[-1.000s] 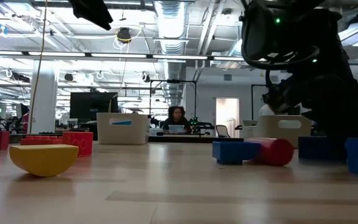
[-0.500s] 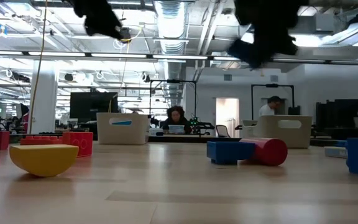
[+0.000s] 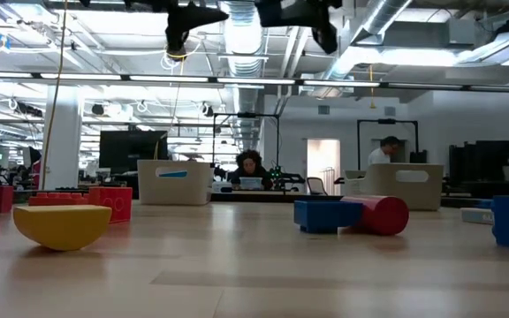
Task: Sort blocks by size
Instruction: Put the blue rectangle game piece into the white bin, then put the blue cuboid wooden block into the gray bin
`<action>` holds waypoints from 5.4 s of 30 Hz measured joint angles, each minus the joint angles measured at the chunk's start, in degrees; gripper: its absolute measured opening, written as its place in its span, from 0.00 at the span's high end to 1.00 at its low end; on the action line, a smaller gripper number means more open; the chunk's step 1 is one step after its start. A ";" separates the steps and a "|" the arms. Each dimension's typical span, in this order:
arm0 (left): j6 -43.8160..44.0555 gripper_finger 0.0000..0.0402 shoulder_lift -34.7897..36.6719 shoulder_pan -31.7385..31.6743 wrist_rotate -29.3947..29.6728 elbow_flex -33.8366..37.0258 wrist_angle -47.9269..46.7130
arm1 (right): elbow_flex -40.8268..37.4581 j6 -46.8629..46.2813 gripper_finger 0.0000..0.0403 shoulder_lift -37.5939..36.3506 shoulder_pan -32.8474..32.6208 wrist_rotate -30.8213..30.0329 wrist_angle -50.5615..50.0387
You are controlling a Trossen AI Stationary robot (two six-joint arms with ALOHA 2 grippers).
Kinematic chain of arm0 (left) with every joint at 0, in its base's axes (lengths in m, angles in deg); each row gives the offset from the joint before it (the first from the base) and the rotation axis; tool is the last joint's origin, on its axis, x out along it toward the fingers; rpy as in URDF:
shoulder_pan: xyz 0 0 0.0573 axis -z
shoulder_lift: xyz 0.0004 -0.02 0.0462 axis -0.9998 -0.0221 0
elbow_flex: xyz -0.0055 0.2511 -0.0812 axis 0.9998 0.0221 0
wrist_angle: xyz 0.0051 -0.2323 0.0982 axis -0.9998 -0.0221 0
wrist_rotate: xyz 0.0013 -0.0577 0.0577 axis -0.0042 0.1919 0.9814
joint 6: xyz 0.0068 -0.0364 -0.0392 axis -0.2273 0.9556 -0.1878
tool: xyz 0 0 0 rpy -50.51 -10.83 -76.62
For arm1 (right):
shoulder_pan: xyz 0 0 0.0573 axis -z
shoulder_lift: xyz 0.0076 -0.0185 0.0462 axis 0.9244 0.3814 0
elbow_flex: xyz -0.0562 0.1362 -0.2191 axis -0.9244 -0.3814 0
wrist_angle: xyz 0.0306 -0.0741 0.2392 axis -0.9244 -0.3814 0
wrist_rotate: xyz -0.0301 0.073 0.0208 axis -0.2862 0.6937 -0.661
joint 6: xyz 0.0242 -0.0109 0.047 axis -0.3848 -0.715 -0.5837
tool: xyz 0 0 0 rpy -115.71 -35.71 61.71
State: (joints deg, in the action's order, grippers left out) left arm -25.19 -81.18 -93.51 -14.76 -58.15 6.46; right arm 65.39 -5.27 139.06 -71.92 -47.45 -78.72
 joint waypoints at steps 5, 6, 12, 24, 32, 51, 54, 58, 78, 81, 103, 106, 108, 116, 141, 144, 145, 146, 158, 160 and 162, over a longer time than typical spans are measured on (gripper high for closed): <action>1.29 0.39 -0.63 -0.04 0.08 0.00 0.37 | 0.23 0.57 0.70 0.76 -0.02 0.04 1.91; 1.38 0.37 -0.62 -0.02 0.08 0.00 0.39 | 0.25 0.69 0.70 0.76 -0.02 0.05 2.27; 0.59 0.30 -0.63 -0.02 0.04 0.00 3.38 | 0.36 1.78 0.70 0.76 0.30 -0.39 5.32; 2.03 0.29 -10.40 -0.02 -1.12 -0.04 23.23 | 0.41 2.64 0.70 0.72 1.46 -0.55 8.32; 2.75 0.38 -14.42 -0.04 -0.90 -0.07 30.81 | 0.41 2.64 0.70 0.74 1.33 -0.55 8.41; -4.21 0.80 -7.06 -7.22 1.68 -0.13 6.53 | 0.41 -5.58 0.41 -2.61 3.33 6.14 -10.89; -7.00 0.80 -4.71 -10.67 5.18 -0.11 -7.68 | 0.41 -6.67 0.40 -3.31 2.64 6.14 -15.72; -8.87 0.75 -4.26 -16.00 10.63 0.32 -19.06 | 0.41 -8.29 0.40 -2.17 0.40 6.00 -16.97; -16.18 0.46 -2.57 -30.01 8.57 5.16 -20.04 | 0.41 -12.60 0.39 2.56 -4.43 7.99 -18.18; -15.64 0.40 -2.60 -30.01 8.19 3.24 -24.49 | 0.41 -10.47 0.39 2.62 -6.18 8.43 -20.28; -7.74 0.38 8.78 -27.71 -2.05 0.13 -34.11 | 11.88 15.60 0.37 24.49 -13.40 7.66 -33.80; -7.73 0.38 10.26 -27.71 -1.95 0.13 -35.92 | 15.74 19.11 0.37 28.59 -13.42 6.64 -36.41; -7.56 0.38 11.10 -27.69 -1.98 0.15 -37.76 | 17.61 19.58 0.37 30.91 -13.07 6.62 -37.33; -7.90 0.38 13.96 -27.58 -2.30 0.14 -43.51 | 19.07 20.97 0.37 33.66 -12.35 6.62 -39.38; -9.91 0.38 15.61 -27.62 -1.18 0.15 -44.01 | 19.08 25.08 0.58 37.18 -10.86 10.30 -39.35; -9.81 0.38 15.61 -27.63 -0.88 0.15 -44.01 | 19.09 25.07 0.60 37.00 -9.88 11.56 -39.77; -9.30 0.38 15.61 -27.63 -0.86 0.15 -43.96 | 19.07 25.00 0.60 36.86 -9.44 11.74 -40.13; -8.44 0.38 15.61 -27.63 -0.86 0.15 -43.91 | 19.07 25.02 0.60 36.83 -8.91 11.70 -40.42; -4.35 0.38 15.65 -27.63 -0.90 0.15 -44.14 | 19.01 21.61 0.59 28.25 7.32 0.74 -55.69; -3.72 0.38 15.83 -27.62 -0.89 0.15 -45.14 | 19.02 20.43 0.59 25.16 11.15 -3.58 -61.54; -3.02 0.38 15.87 -27.63 -0.90 0.15 -45.50 | 19.02 18.27 0.59 21.78 15.26 -8.44 -66.85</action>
State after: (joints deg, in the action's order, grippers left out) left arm -28.21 -65.31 -121.14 -15.67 -58.00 -39.04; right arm 84.41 12.99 160.84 -56.65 -55.89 -145.57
